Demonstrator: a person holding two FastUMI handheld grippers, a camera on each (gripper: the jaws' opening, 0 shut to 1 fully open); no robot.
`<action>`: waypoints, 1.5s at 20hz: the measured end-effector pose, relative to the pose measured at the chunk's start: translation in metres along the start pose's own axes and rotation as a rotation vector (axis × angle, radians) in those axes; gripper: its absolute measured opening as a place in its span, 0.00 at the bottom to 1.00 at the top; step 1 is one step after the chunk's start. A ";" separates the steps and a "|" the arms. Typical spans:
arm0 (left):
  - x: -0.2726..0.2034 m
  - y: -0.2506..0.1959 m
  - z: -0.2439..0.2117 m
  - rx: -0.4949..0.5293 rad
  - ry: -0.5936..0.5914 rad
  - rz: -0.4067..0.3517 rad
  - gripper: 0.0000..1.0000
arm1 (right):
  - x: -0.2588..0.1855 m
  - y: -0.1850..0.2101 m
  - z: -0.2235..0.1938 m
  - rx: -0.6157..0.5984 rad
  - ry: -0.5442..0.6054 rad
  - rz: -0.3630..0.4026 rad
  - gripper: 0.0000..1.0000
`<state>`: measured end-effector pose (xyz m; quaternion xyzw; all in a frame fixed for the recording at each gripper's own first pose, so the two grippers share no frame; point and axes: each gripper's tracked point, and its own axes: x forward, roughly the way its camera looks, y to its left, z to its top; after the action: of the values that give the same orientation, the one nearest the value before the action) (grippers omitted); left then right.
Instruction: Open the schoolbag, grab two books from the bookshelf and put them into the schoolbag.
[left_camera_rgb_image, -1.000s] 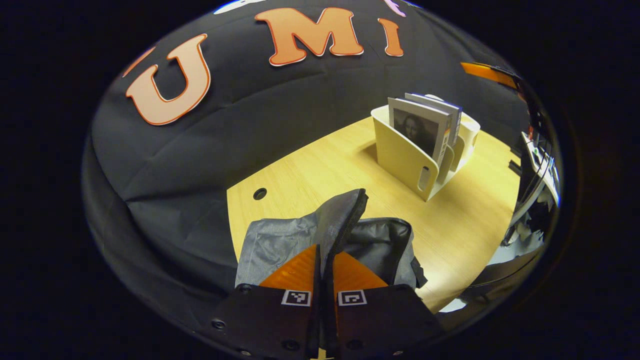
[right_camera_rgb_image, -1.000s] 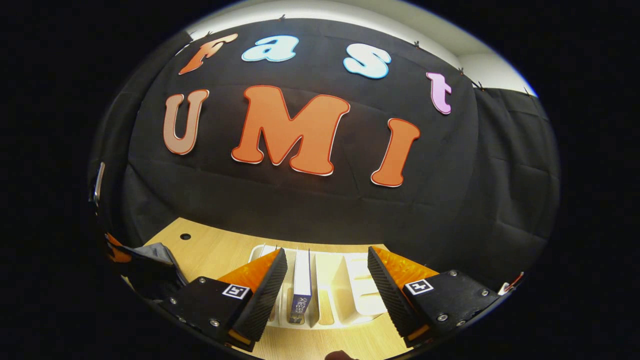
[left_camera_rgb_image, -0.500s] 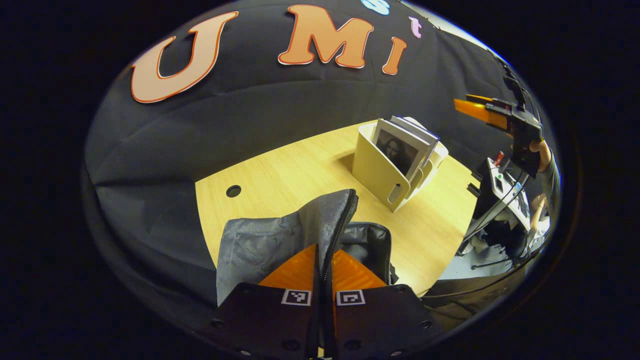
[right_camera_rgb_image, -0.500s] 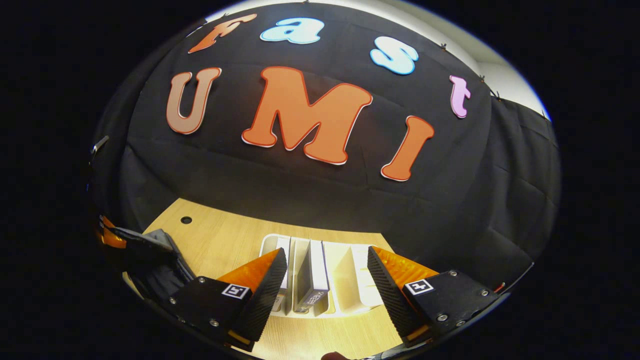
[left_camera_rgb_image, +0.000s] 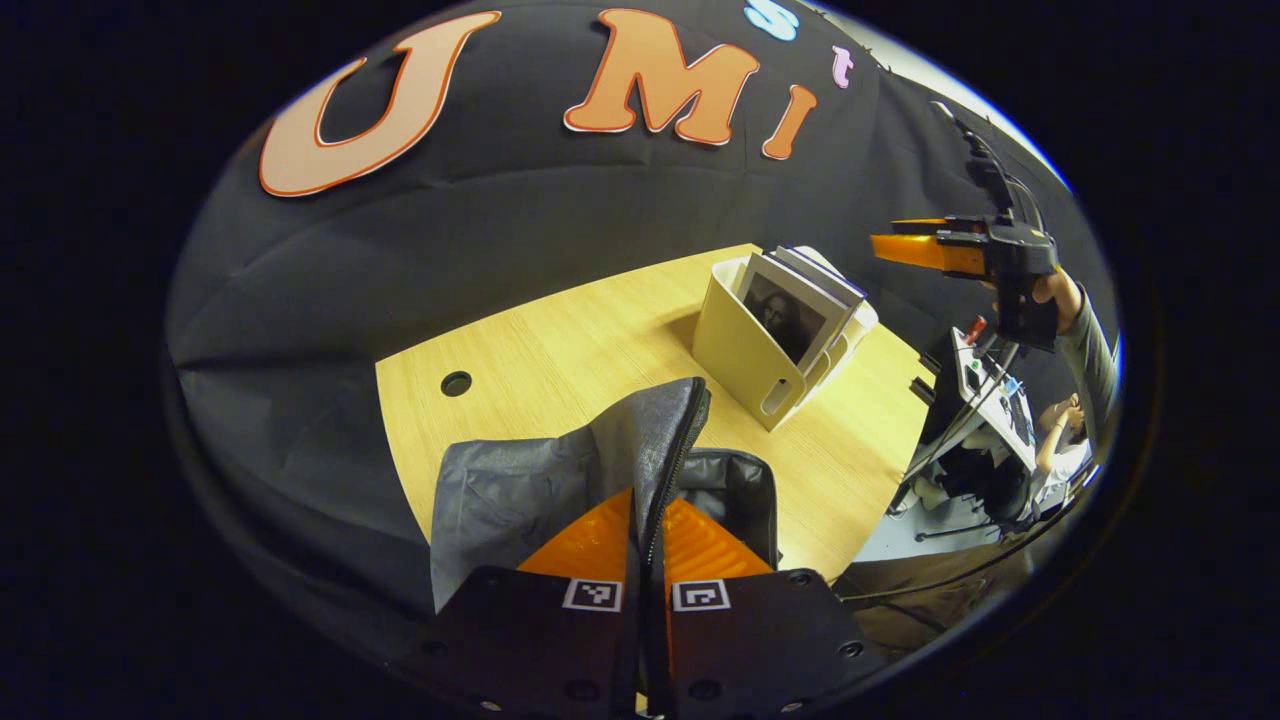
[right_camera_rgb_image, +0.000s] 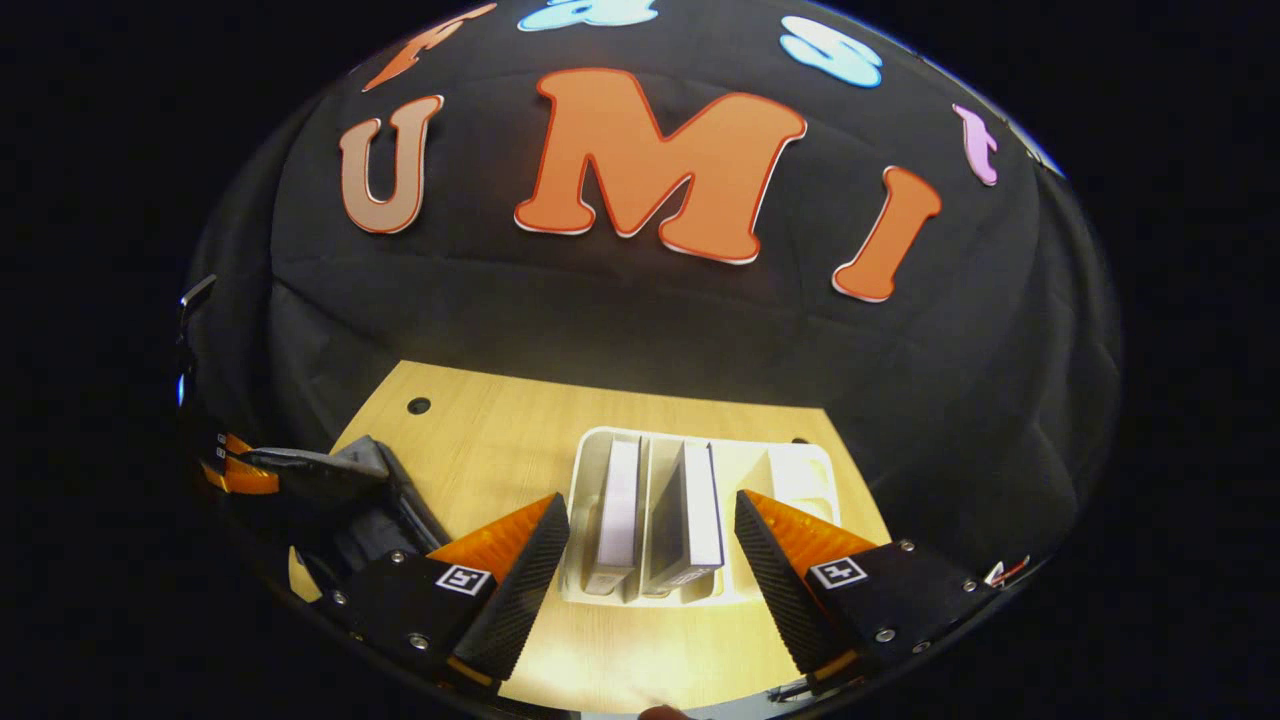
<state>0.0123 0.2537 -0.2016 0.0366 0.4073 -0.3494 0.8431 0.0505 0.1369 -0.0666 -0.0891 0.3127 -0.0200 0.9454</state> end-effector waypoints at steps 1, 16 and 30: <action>0.000 0.001 0.002 0.010 0.004 -0.005 0.04 | 0.005 0.000 -0.001 0.006 0.033 0.023 1.00; 0.006 0.019 0.017 0.026 0.094 -0.001 0.04 | 0.113 0.022 -0.044 0.031 0.491 0.196 0.99; 0.019 0.018 0.010 -0.014 0.131 0.004 0.05 | 0.131 0.029 -0.071 0.144 0.727 0.135 0.35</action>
<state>0.0386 0.2531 -0.2125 0.0543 0.4639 -0.3417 0.8155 0.1130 0.1423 -0.2045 0.0115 0.6308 -0.0099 0.7758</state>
